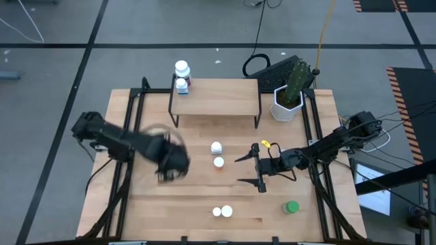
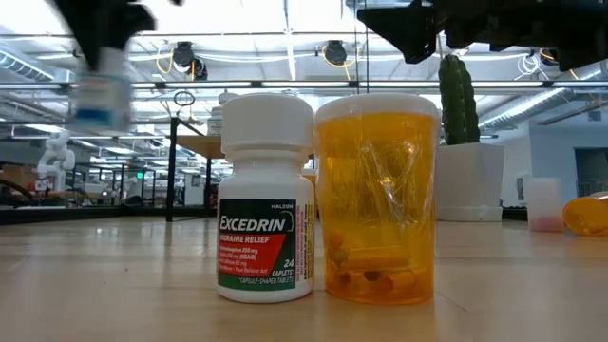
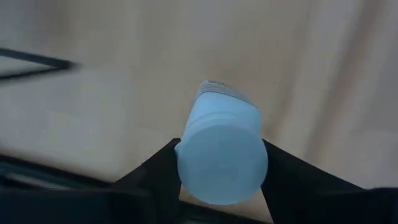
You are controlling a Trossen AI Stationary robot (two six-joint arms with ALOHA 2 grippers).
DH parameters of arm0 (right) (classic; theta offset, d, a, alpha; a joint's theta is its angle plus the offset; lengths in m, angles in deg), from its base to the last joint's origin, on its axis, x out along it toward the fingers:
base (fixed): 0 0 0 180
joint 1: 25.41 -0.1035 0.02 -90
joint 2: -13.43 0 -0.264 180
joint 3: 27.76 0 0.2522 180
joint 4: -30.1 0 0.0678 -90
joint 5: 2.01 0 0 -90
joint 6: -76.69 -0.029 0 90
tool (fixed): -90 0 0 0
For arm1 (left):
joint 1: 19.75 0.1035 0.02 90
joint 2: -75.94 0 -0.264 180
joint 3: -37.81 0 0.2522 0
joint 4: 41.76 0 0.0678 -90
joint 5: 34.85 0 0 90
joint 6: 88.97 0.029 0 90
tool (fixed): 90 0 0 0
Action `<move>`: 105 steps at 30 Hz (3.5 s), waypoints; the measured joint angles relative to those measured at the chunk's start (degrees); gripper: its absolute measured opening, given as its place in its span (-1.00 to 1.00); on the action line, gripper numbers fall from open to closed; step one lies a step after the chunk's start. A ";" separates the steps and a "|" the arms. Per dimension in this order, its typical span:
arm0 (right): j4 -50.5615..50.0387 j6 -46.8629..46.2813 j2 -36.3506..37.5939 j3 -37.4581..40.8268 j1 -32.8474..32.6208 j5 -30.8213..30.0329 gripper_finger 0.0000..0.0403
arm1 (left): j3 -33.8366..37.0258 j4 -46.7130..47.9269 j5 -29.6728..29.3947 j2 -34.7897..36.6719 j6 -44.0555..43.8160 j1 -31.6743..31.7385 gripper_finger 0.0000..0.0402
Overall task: Pick and place medicine bottles onto shelf by color
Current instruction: Put the bottom white blue pill bottle on the shelf, then put the top left orange pill bottle on the shelf
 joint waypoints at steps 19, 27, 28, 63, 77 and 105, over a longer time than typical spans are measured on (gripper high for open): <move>-4.51 -1.51 0.00 0.00 3.39 -3.12 0.61 | -14.93 -8.05 -3.73 -0.81 41.87 43.77 -0.10; -7.03 -2.92 0.02 0.00 3.32 -3.11 0.61 | -14.91 -8.96 -1.34 -1.59 46.67 48.49 -0.01; -7.36 -3.11 0.02 0.00 3.32 -3.11 0.61 | -14.91 -9.18 -0.94 -1.74 47.19 48.94 -0.02; -6.81 -2.68 0.02 0.00 3.39 -3.11 0.61 | -14.91 -7.53 -5.38 -4.67 46.92 49.52 0.40; -9.81 -7.03 0.07 -0.02 7.41 -4.64 0.61 | -14.91 -5.72 -7.04 3.28 36.73 38.91 0.37; -19.11 -7.28 -13.63 -9.08 6.80 -7.53 0.61 | 24.25 -71.66 -11.46 5.09 22.72 3.92 0.12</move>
